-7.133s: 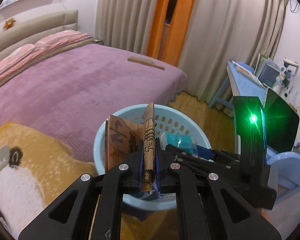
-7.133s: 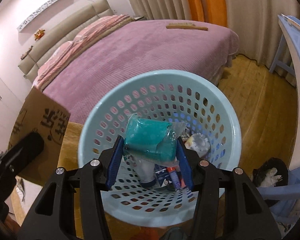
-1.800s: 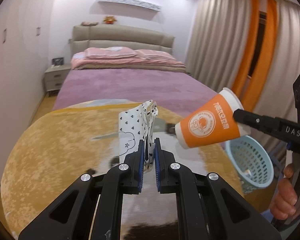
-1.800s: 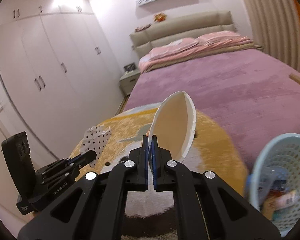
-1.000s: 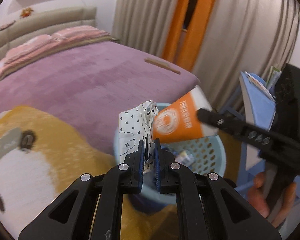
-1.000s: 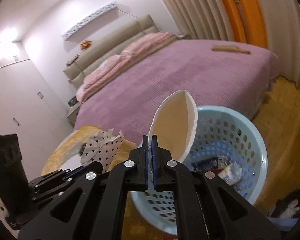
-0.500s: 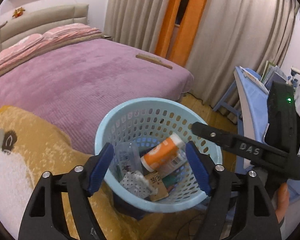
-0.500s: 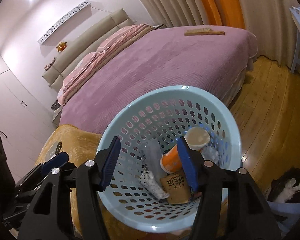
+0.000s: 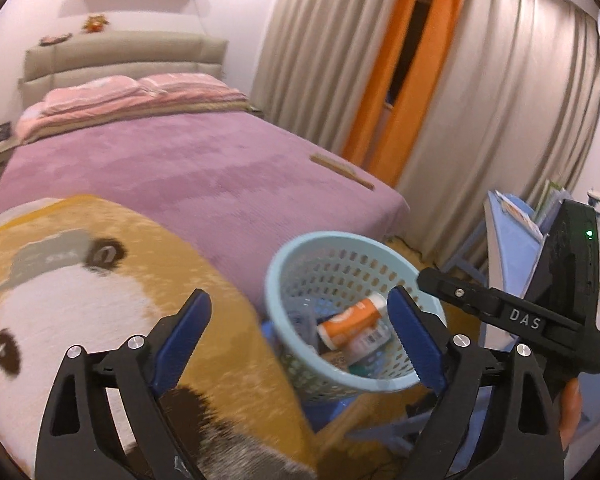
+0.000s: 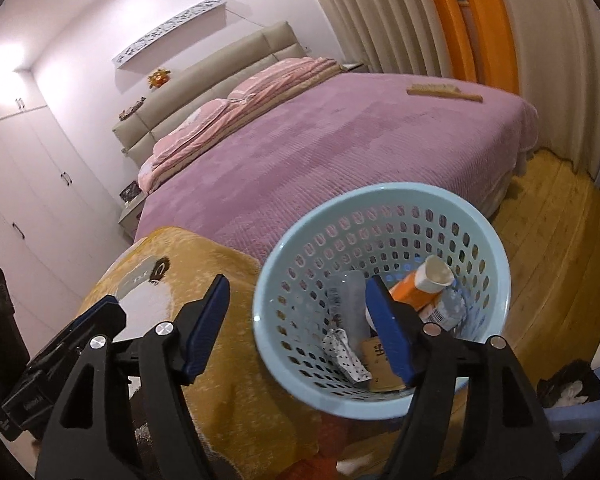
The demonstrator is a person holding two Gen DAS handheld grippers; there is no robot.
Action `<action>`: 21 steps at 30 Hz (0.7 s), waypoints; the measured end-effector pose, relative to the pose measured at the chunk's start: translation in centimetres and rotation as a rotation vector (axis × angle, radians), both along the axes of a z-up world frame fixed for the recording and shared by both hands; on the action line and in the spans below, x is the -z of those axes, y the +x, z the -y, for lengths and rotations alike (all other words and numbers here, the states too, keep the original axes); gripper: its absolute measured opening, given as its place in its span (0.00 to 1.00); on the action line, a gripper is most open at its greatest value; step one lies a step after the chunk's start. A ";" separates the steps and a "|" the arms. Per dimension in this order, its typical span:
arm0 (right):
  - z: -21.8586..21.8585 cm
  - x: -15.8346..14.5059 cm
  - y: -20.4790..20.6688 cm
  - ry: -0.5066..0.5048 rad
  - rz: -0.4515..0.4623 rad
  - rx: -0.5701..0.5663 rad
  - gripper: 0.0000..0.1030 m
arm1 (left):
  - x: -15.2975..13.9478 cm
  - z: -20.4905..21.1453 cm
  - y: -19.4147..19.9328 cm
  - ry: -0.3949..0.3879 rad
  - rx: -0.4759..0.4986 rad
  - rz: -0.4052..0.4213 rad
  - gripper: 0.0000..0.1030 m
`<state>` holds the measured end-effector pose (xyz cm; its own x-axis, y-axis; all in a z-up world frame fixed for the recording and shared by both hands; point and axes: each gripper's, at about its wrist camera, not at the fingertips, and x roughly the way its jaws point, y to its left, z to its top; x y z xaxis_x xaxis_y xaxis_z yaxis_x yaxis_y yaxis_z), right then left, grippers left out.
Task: Collect trash
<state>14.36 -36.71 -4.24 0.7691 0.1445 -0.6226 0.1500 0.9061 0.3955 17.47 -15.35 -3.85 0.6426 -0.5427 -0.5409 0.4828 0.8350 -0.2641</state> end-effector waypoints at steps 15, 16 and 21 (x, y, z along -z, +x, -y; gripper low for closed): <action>-7.3 -1.7 -2.1 -0.291 0.085 0.006 0.70 | 2.7 -5.0 -3.6 0.093 -0.207 0.102 0.89; -7.4 -1.7 -2.2 -0.291 0.093 0.012 0.70 | 2.7 -5.1 -4.0 0.100 -0.223 0.126 0.89; -7.7 -2.4 -3.0 -0.318 0.143 0.024 0.70 | 2.8 -5.6 -4.9 0.107 -0.264 0.204 0.89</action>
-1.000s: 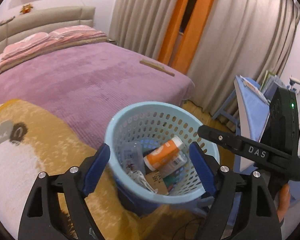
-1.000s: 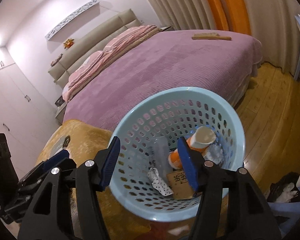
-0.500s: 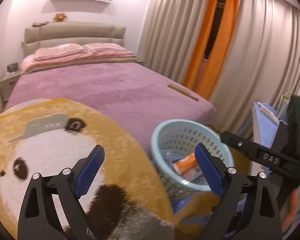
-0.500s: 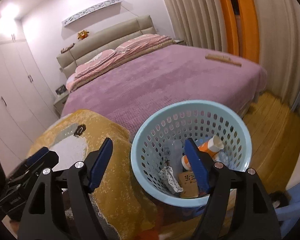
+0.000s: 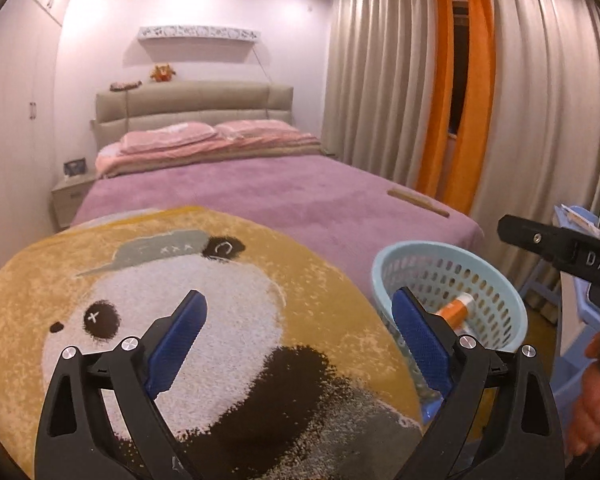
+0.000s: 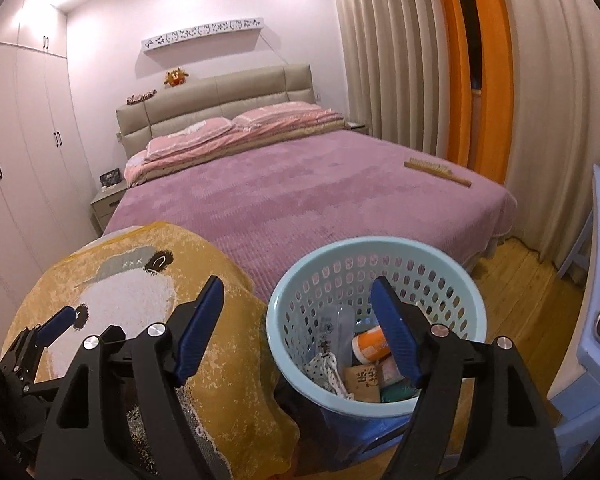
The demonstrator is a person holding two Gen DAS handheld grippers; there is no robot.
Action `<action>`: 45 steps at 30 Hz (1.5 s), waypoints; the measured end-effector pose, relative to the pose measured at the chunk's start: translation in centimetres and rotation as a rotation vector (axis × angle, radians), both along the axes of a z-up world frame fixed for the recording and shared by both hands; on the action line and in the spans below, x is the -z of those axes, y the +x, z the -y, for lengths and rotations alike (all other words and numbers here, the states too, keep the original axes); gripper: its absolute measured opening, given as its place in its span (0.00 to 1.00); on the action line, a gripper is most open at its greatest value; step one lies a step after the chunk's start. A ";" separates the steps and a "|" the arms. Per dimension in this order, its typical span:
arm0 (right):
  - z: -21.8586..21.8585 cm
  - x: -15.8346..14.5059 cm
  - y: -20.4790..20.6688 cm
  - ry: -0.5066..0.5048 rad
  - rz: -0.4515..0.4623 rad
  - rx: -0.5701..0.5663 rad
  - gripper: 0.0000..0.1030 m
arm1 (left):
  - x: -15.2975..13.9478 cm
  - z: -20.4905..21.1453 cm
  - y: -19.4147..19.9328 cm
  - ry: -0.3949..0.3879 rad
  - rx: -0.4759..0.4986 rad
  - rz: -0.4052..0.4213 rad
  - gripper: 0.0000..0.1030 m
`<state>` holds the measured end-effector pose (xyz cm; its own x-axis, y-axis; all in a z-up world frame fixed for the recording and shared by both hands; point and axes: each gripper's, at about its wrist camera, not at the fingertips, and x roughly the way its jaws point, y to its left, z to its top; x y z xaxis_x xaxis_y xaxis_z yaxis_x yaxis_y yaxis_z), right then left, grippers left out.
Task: Collect trash
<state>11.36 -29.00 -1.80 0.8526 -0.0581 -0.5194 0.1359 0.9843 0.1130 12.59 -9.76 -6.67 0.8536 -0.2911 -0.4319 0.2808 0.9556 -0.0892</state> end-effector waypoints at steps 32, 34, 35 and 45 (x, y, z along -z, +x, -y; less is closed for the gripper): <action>0.1 2.7 -2.1 -0.026 0.053 0.123 0.70 | 0.1 0.6 -1.4 0.046 0.022 0.064 0.92; 0.1 2.7 -2.2 -0.026 0.057 0.121 0.70 | 0.1 0.5 -1.3 0.038 0.018 0.059 0.92; 0.0 2.6 -2.3 -0.026 0.059 0.120 0.70 | 0.1 0.6 -1.3 0.036 0.016 0.057 0.92; 0.1 2.5 -2.3 -0.024 0.058 0.115 0.70 | 0.1 0.5 -1.3 0.045 0.018 0.058 0.93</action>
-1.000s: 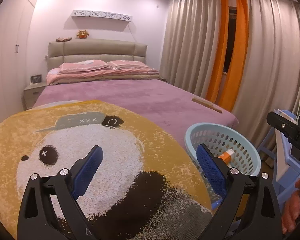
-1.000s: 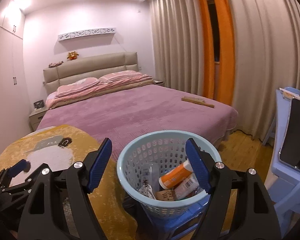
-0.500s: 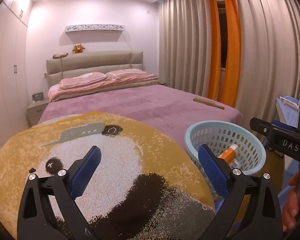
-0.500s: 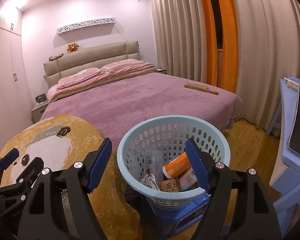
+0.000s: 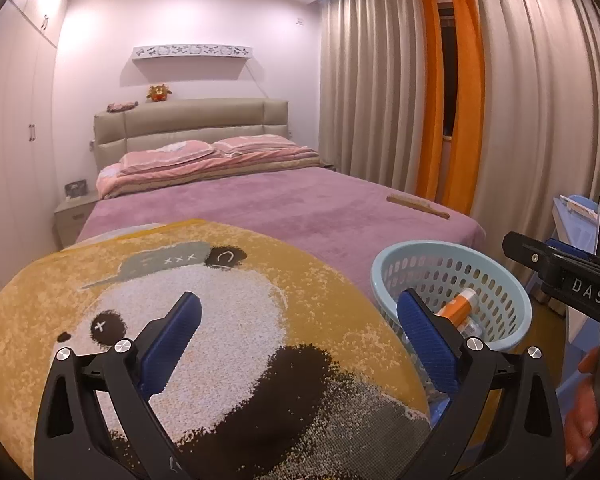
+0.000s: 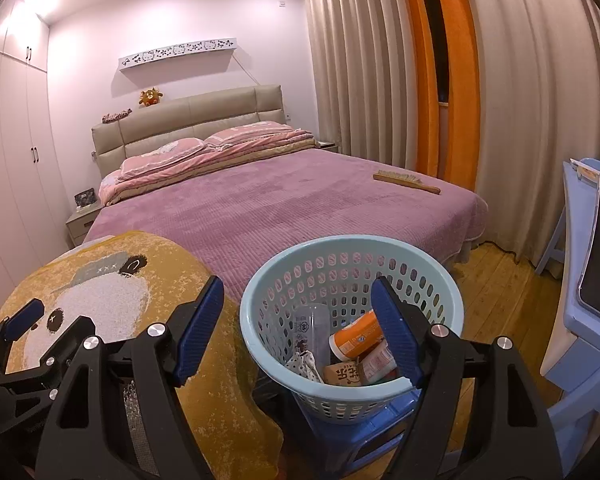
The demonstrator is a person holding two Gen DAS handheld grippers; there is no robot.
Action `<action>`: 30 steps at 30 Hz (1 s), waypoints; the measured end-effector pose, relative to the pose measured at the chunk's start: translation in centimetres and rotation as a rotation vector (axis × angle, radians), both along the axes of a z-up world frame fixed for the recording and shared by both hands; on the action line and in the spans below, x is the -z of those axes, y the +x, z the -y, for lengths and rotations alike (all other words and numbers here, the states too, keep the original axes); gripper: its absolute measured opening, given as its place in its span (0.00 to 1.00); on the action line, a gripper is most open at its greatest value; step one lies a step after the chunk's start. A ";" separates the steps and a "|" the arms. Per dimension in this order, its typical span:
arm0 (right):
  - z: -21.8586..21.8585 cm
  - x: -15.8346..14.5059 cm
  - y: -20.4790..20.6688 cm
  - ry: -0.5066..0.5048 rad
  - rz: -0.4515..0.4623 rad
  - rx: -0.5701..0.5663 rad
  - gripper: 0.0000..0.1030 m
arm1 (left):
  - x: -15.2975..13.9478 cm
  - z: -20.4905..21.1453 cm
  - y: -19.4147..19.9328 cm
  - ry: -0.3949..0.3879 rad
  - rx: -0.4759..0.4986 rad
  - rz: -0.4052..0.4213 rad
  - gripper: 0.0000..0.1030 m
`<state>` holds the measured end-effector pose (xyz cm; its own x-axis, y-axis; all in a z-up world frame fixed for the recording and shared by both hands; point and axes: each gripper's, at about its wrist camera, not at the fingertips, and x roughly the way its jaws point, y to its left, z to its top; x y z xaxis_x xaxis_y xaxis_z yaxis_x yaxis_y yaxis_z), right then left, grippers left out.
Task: Collect trash
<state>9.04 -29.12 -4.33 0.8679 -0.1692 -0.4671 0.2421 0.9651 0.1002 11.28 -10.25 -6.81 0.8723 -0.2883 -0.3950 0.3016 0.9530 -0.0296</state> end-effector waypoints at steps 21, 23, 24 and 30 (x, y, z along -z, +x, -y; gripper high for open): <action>0.1 0.7 0.5 -0.002 -0.018 -0.011 0.70 | 0.3 -0.2 0.1 -0.015 -0.001 -0.020 0.93; 0.1 0.8 0.5 -0.001 -0.019 -0.012 0.70 | 0.3 -0.3 0.1 -0.020 0.000 -0.025 0.93; 0.1 0.9 0.5 -0.002 -0.020 -0.011 0.70 | 0.3 -0.4 0.2 -0.022 0.000 -0.028 0.93; 0.1 1.1 0.5 -0.003 -0.023 -0.013 0.70 | 0.3 -0.8 0.6 -0.056 0.020 -0.060 0.93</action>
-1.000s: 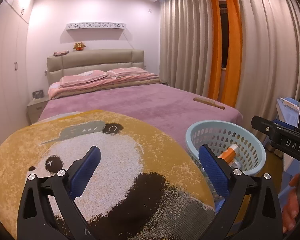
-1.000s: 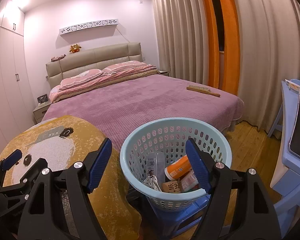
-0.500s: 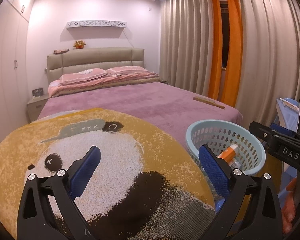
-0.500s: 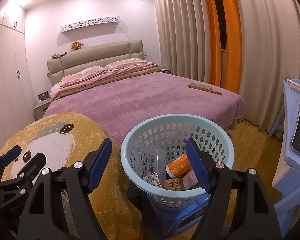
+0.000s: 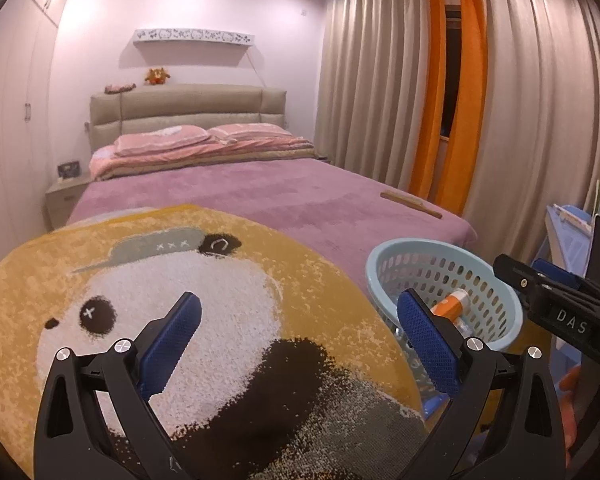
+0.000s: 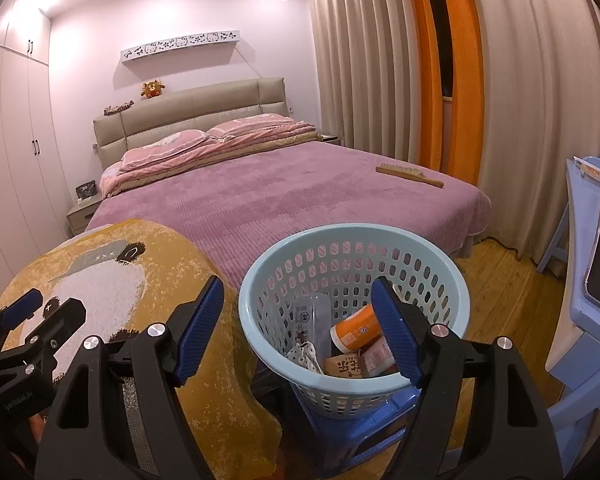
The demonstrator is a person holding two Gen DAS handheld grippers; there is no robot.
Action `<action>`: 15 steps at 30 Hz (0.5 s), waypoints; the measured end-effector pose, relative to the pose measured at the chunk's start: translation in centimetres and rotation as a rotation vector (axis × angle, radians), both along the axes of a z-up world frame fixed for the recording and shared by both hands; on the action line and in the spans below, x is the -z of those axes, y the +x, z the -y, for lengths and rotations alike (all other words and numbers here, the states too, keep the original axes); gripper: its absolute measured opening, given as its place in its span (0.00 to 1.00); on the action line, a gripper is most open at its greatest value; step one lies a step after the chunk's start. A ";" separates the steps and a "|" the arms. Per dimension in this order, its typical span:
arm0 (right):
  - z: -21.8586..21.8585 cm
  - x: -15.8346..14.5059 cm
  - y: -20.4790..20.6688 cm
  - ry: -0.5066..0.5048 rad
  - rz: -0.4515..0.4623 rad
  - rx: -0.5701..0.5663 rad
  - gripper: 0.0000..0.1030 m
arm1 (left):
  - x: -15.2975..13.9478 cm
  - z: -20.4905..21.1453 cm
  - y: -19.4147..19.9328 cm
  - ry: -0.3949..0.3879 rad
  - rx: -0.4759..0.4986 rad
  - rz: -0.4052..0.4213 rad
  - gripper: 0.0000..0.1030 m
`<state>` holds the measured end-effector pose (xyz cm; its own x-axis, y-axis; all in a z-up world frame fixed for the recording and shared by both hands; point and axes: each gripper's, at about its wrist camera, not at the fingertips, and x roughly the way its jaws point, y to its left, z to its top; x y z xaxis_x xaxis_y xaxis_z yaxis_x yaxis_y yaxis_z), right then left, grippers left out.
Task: Collect trash
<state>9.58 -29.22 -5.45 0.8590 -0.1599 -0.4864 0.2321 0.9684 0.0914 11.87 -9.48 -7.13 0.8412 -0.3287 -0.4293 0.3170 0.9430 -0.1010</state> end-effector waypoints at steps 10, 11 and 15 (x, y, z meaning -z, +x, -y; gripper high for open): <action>0.0 0.3 -0.1 0.011 0.002 -0.009 0.70 | 0.1 -0.1 0.1 -0.010 -0.004 -0.011 0.93; 0.0 0.3 -0.1 0.010 0.003 -0.009 0.70 | 0.0 0.0 0.1 -0.010 -0.004 -0.011 0.93; 0.0 0.4 -0.1 0.009 0.002 -0.012 0.70 | 0.0 0.0 0.1 -0.010 -0.003 -0.010 0.93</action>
<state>9.50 -29.23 -5.80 0.8616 -0.1452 -0.4863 0.2204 0.9702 0.1007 11.98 -9.47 -7.17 0.8379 -0.3301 -0.4347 0.3127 0.9431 -0.1132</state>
